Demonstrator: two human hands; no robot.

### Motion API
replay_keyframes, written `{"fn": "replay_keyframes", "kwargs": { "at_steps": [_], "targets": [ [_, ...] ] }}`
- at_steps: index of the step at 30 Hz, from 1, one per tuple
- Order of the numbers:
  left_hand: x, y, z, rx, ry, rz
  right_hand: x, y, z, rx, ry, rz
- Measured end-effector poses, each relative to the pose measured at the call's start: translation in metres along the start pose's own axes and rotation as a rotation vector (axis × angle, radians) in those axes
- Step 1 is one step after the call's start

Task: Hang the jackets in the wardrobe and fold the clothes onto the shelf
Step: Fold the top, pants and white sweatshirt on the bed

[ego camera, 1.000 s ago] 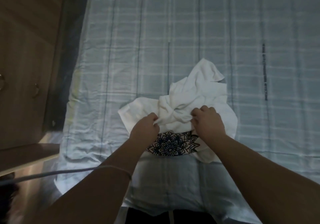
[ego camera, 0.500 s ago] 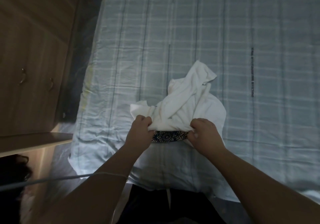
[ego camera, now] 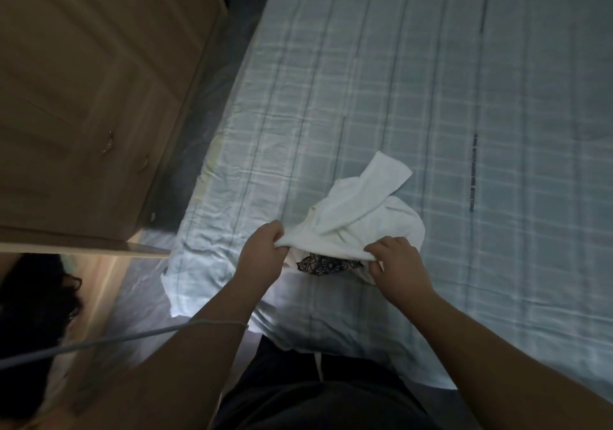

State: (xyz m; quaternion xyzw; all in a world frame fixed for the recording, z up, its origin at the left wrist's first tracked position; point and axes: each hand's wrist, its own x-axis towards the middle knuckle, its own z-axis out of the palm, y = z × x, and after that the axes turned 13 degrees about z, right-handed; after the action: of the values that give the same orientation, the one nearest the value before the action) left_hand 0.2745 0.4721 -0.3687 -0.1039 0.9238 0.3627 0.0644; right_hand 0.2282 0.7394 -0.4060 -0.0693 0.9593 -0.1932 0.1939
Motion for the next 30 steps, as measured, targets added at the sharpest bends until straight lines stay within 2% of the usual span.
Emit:
{"fn": "replay_keyframes", "kwargs": {
  "at_steps": [5,9,16,20,25,30],
  "targets": [
    [-0.007,0.018,-0.027,-0.151,0.125,-0.034,-0.001,-0.024,-0.024,0.139,0.101,-0.043],
    [-0.005,0.038,-0.063,-0.158,0.172,0.045,-0.004,-0.054,-0.060,0.325,0.112,0.018],
    [0.007,0.086,-0.129,0.117,0.166,0.250,-0.018,-0.095,-0.114,0.411,0.187,0.098],
    [-0.002,0.114,-0.158,0.159,0.128,0.402,-0.045,-0.121,-0.137,0.403,0.268,0.069],
    [-0.027,0.153,-0.189,0.001,0.127,0.526,-0.089,-0.150,-0.162,0.454,0.318,0.051],
    [-0.056,0.200,-0.193,-0.405,0.103,0.458,-0.147,-0.150,-0.172,0.600,0.328,0.083]
  ]
}}
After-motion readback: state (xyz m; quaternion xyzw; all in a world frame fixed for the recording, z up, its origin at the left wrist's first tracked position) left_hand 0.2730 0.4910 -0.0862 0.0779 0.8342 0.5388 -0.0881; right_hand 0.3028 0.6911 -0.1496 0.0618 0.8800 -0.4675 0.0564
